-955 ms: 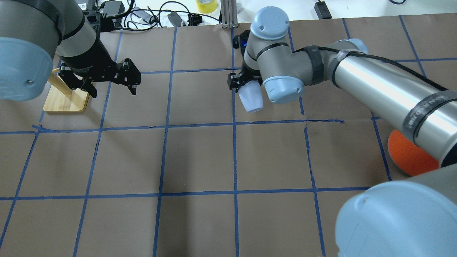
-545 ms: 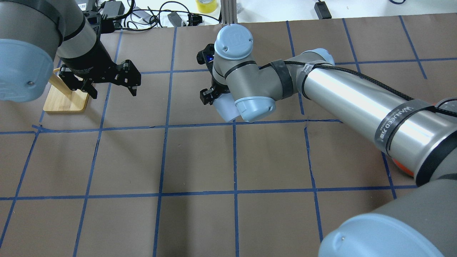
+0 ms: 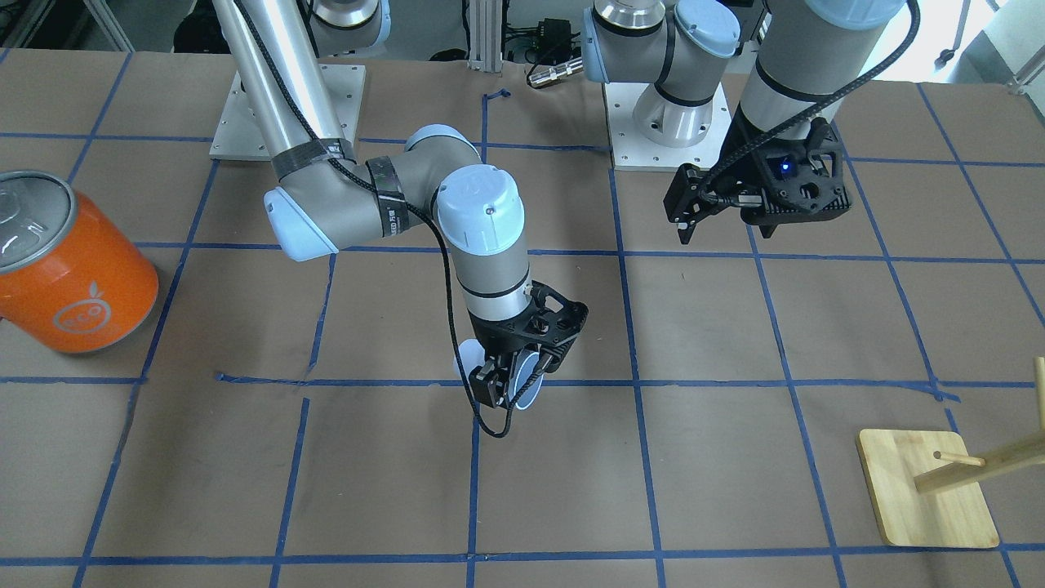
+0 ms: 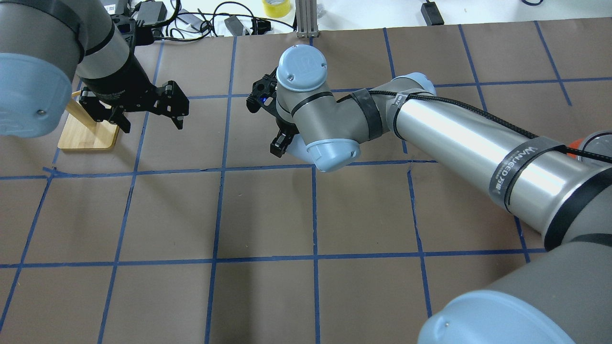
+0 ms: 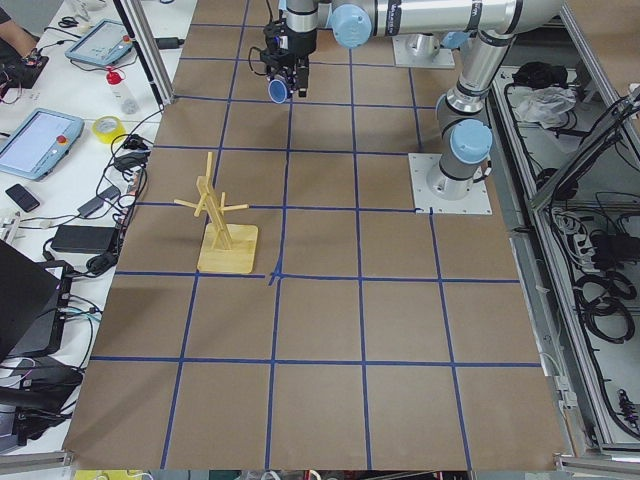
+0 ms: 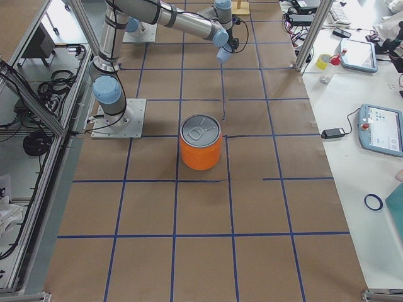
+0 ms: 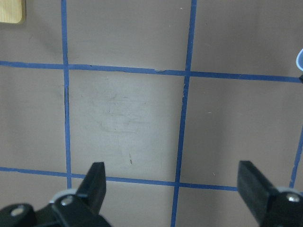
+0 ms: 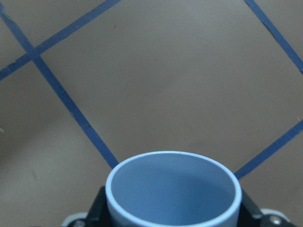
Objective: Flip cup
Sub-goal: 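Lift the cup with the right gripper and carry it toward the left arm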
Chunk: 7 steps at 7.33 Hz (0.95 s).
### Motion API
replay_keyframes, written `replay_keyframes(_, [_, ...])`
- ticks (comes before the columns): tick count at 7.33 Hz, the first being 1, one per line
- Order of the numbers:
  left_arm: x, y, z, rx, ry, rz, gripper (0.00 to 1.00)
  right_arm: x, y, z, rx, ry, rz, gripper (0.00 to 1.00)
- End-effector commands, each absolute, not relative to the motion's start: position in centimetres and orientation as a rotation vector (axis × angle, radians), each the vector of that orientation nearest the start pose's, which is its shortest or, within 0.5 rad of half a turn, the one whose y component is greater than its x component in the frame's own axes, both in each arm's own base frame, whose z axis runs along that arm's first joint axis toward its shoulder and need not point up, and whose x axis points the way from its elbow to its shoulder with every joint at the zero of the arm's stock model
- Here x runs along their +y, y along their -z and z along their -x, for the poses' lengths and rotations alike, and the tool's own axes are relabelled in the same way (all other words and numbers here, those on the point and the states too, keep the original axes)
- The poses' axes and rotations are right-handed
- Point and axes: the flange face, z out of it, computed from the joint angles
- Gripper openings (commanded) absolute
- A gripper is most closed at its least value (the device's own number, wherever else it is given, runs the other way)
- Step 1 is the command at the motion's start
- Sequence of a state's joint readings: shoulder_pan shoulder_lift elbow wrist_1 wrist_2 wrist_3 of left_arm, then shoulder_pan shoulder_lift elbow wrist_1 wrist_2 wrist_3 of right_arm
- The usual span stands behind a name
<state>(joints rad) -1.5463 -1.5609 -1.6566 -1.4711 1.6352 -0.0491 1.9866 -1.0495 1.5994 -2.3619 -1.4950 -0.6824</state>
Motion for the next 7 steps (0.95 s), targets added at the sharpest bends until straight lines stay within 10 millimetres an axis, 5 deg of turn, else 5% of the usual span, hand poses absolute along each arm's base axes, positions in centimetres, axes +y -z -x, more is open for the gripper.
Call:
replay_keyframes(1, [-49.2,-46.1,11.5,3.075,0.039,0.112,1.0,-55.1,-24.3,-40.1,2.433,0.368,1.915,0.23])
replay_keyframes(3, [-49.2,-46.0,11.5,3.075,0.037,0.114,1.0,-54.1,-22.3,-43.2,2.31,0.387,2.068,0.25])
replay_keyframes(7, [-49.2,-46.1,11.5,3.075,0.039,0.114,1.0,-53.6,-21.8,-43.4,2.21,0.372,2.217,0.28])
